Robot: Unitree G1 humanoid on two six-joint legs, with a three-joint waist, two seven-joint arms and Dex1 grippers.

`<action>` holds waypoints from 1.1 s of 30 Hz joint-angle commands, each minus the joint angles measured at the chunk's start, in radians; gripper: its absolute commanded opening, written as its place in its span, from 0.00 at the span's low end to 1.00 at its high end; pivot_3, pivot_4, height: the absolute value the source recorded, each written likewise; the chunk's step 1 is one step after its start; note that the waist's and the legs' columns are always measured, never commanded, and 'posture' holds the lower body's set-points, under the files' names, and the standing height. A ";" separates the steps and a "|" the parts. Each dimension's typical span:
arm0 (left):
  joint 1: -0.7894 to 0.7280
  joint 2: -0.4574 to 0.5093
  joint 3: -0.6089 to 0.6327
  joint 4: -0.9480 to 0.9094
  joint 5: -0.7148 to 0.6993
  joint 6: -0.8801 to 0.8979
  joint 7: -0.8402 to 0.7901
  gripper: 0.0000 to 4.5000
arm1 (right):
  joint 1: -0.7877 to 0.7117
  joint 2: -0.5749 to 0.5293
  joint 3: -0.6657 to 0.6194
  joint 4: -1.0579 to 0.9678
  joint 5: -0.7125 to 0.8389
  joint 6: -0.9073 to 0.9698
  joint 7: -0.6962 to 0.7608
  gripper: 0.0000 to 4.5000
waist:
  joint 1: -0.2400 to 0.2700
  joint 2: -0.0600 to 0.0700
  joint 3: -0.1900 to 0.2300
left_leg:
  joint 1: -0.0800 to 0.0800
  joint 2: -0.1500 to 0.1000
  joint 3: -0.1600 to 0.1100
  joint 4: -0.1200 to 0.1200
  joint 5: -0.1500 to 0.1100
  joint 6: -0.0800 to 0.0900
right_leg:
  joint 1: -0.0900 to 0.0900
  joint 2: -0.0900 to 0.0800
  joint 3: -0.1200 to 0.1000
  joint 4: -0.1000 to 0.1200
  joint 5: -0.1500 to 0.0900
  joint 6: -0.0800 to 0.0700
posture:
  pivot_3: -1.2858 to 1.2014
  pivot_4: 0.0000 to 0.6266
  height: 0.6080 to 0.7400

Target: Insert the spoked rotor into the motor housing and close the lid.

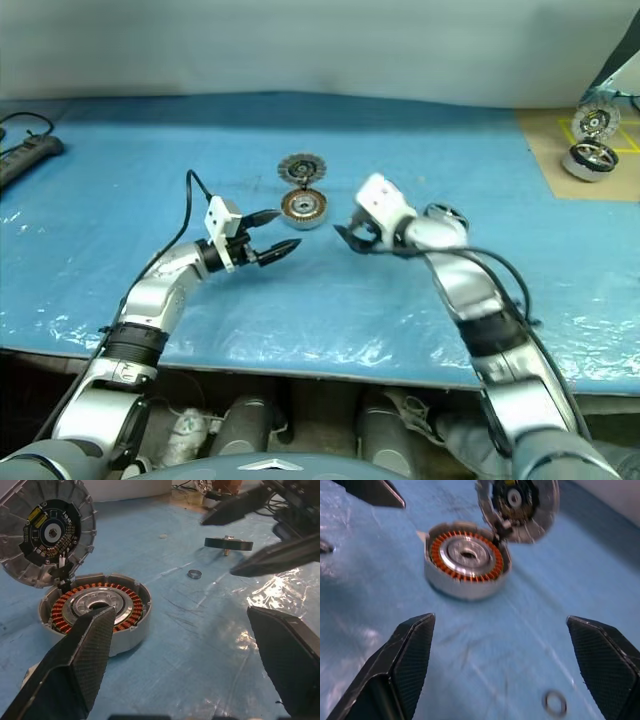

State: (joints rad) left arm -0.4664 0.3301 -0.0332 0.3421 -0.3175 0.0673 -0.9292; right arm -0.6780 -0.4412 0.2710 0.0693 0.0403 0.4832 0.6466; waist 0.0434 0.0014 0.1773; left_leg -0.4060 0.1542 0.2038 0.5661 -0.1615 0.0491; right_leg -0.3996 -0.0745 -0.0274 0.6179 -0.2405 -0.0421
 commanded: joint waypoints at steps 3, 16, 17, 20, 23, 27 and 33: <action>0.055 0.008 0.032 -0.046 0.005 -0.031 0.036 1.00 | -0.233 0.122 0.068 0.376 -0.058 -0.210 0.086 0.99 | 0.007 0.000 0.000 | -0.002 0.000 0.000 0.000 0.000 0.000 | -0.001 0.000 0.000 0.001 -0.001 -0.001 | 0.52 0.24 1.00; 0.236 0.012 0.043 -0.260 -0.011 0.031 0.113 1.00 | -0.441 0.299 0.082 1.002 -0.184 -0.516 0.089 0.99 | 0.006 0.000 0.001 | -0.011 0.003 0.000 0.010 -0.002 0.003 | -0.007 0.000 -0.003 0.006 0.000 -0.002 | 0.52 0.24 1.00; 0.240 0.010 0.041 -0.267 -0.011 0.034 0.116 1.00 | -0.443 0.306 0.082 1.020 -0.191 -0.524 0.091 0.99 | 0.005 0.000 0.001 | -0.010 0.004 0.000 0.010 -0.002 0.003 | -0.007 0.000 -0.003 0.006 0.000 -0.002 | 0.52 0.24 1.00; 0.243 0.006 0.033 -0.274 -0.007 0.038 0.121 1.00 | -0.451 0.319 0.081 1.066 -0.217 -0.534 0.079 0.99 | 0.004 0.000 0.001 | -0.008 0.004 0.000 0.010 -0.002 0.002 | -0.006 0.000 -0.003 0.007 0.000 -0.002 | 0.52 0.24 1.00; 0.236 0.001 0.023 -0.264 0.001 0.035 0.122 1.00 | -0.455 0.327 0.090 1.093 -0.249 -0.543 0.064 0.99 | 0.004 0.000 0.001 | -0.008 0.004 0.001 0.010 -0.002 0.002 | -0.006 0.000 -0.002 0.007 0.000 -0.002 | 0.52 0.24 1.00; 0.210 -0.009 0.014 -0.239 0.010 0.031 0.123 1.00 | -0.441 0.329 0.121 1.101 -0.302 -0.569 0.086 0.86 | 0.004 0.000 0.001 | -0.007 0.004 0.001 0.010 -0.002 0.002 | -0.006 0.000 -0.002 0.007 0.000 -0.002 | 0.52 0.24 1.00; 0.181 -0.033 -0.012 -0.213 0.017 0.026 0.119 1.00 | -0.424 0.316 0.177 1.074 -0.391 -0.541 0.089 0.49 | 0.001 0.000 0.001 | -0.002 0.004 0.002 0.009 -0.002 0.002 | -0.001 0.000 -0.001 0.007 0.000 -0.002 | 0.52 0.24 1.00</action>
State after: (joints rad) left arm -0.2752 0.2986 -0.0418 0.1422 -0.3027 0.1087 -0.8052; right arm -1.1247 -0.1252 0.4168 1.1223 -0.3152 -0.0968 0.7174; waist 0.0440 0.0011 0.1780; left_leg -0.4076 0.1586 0.2058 0.5751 -0.1631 0.0513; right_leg -0.4008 -0.0740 -0.0279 0.6249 -0.2406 -0.0445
